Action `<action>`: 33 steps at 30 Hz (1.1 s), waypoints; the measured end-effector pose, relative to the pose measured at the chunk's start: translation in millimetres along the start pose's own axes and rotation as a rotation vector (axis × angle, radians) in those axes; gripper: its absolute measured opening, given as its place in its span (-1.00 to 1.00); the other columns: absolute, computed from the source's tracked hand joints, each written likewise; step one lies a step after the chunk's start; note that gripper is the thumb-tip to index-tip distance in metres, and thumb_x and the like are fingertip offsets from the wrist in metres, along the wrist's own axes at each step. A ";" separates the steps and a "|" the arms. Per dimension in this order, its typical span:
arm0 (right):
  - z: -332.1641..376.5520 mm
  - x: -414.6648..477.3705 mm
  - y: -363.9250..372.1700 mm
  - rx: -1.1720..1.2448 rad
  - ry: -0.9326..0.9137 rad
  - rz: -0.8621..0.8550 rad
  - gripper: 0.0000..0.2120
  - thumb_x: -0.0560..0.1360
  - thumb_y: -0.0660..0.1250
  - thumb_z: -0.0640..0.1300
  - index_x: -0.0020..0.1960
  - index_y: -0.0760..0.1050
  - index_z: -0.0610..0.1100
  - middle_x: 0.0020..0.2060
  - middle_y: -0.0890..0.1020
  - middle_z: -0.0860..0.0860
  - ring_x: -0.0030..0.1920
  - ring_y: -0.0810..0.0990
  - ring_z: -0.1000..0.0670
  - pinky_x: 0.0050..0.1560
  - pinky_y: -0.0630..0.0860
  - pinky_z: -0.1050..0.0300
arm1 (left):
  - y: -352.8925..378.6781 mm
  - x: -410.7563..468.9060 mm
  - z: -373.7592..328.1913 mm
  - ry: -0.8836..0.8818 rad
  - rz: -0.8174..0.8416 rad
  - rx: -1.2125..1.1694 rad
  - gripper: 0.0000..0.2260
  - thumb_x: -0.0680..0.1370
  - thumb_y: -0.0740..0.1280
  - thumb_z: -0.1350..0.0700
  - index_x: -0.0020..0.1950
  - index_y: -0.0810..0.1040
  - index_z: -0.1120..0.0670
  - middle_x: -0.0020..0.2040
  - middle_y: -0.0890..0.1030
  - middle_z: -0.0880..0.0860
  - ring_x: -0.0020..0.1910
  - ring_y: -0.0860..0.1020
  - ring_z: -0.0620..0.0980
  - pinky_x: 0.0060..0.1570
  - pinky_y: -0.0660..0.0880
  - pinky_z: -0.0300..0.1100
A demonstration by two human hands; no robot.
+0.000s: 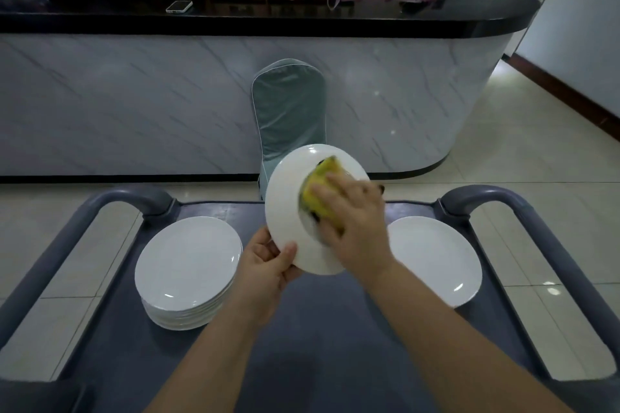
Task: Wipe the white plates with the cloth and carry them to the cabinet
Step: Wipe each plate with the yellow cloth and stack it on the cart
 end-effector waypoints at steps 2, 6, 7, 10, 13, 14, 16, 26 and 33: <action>7.8 -30.5 3.8 0.020 -0.140 0.104 -0.72 0.47 0.33 -0.11 0.15 0.65 -0.06 0.26 0.56 -0.06 -0.01 0.46 -0.17 0.02 0.45 -0.12 | -1.7 4.7 -2.5 -0.004 0.002 -0.048 -0.71 0.52 0.25 0.36 0.22 0.51 0.18 0.08 0.66 0.19 0.05 0.64 0.12 -0.05 0.63 -0.01; -42.5 -58.0 -30.0 -0.038 0.052 0.086 -0.70 0.42 0.43 -0.29 0.14 0.65 -0.12 0.25 0.55 -0.08 -0.03 0.53 -0.27 0.10 0.42 -0.10 | -9.3 0.6 10.4 -0.063 0.004 0.024 -0.71 0.54 0.23 0.40 0.22 0.51 0.17 0.04 0.67 0.14 0.02 0.64 0.07 -0.13 0.63 -0.07; -54.2 -48.3 -34.6 -0.051 0.159 0.052 -0.63 0.38 0.46 -0.35 0.16 0.64 -0.14 0.26 0.55 -0.10 -0.02 0.53 -0.30 0.13 0.40 -0.06 | -7.6 -1.5 14.8 -0.073 0.017 0.077 -0.71 0.54 0.24 0.41 0.21 0.51 0.16 0.01 0.68 0.12 0.00 0.64 0.05 -0.14 0.63 -0.07; -44.3 -11.4 -19.3 -0.027 0.218 0.004 -0.61 0.42 0.42 -0.27 0.24 0.58 -0.10 0.29 0.53 -0.07 0.03 0.48 -0.25 0.15 0.38 -0.04 | 3.8 -1.6 18.9 -0.057 0.044 0.203 -0.74 0.54 0.26 0.42 0.15 0.52 0.18 -0.06 0.69 0.11 -0.03 0.63 0.07 -0.15 0.64 -0.05; -14.8 -30.3 -3.1 0.030 -0.064 0.095 -0.63 0.47 0.34 -0.10 0.27 0.52 0.00 0.33 0.50 -0.03 -0.01 0.47 -0.18 0.11 0.40 -0.06 | 8.0 5.7 13.3 -0.051 0.027 0.150 -0.73 0.53 0.25 0.42 0.22 0.47 0.26 0.05 0.62 0.26 0.05 0.57 0.20 -0.07 0.60 0.04; -18.1 -46.7 -5.3 0.051 -0.110 0.134 -0.65 0.50 0.34 -0.09 0.28 0.51 0.01 0.33 0.49 -0.02 0.00 0.47 -0.18 0.12 0.41 -0.06 | 6.0 7.4 11.1 -0.054 0.018 0.131 -0.71 0.54 0.24 0.42 0.25 0.46 0.27 0.08 0.60 0.28 0.06 0.57 0.20 -0.04 0.60 0.04; -41.0 -72.2 -19.5 0.070 -0.048 0.154 -0.66 0.49 0.39 -0.16 0.26 0.54 -0.03 0.31 0.50 -0.04 0.02 0.48 -0.18 0.11 0.44 -0.12 | 0.3 8.0 7.8 -0.063 0.021 0.141 -0.70 0.54 0.24 0.42 0.25 0.46 0.24 0.08 0.62 0.24 0.07 0.58 0.17 0.00 0.59 0.06; -8.4 -7.1 -1.2 0.098 -0.042 0.152 -0.69 0.48 0.33 0.03 0.16 0.63 -0.04 0.21 0.57 -0.11 0.00 0.47 -0.21 0.08 0.44 -0.09 | 12.0 12.0 8.5 -0.013 0.123 0.397 -0.72 0.54 0.27 0.43 0.19 0.51 0.19 0.00 0.67 0.19 -0.02 0.63 0.05 -0.03 0.61 0.08; -26.4 22.6 -0.2 0.048 0.185 0.143 -0.75 0.50 0.38 -0.17 0.17 0.63 -0.10 0.22 0.57 -0.12 0.03 0.47 -0.23 0.10 0.40 -0.14 | 7.5 5.9 11.5 -0.013 0.077 0.404 -0.74 0.53 0.28 0.44 0.13 0.52 0.18 -0.05 0.68 0.12 -0.04 0.64 0.03 -0.13 0.64 -0.02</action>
Point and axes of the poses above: each hand's wrist, its own x-axis towards the middle knuckle, its own y-axis out of the palm, z = x × y, the point moved 2 cm from there along x, towards the middle knuckle
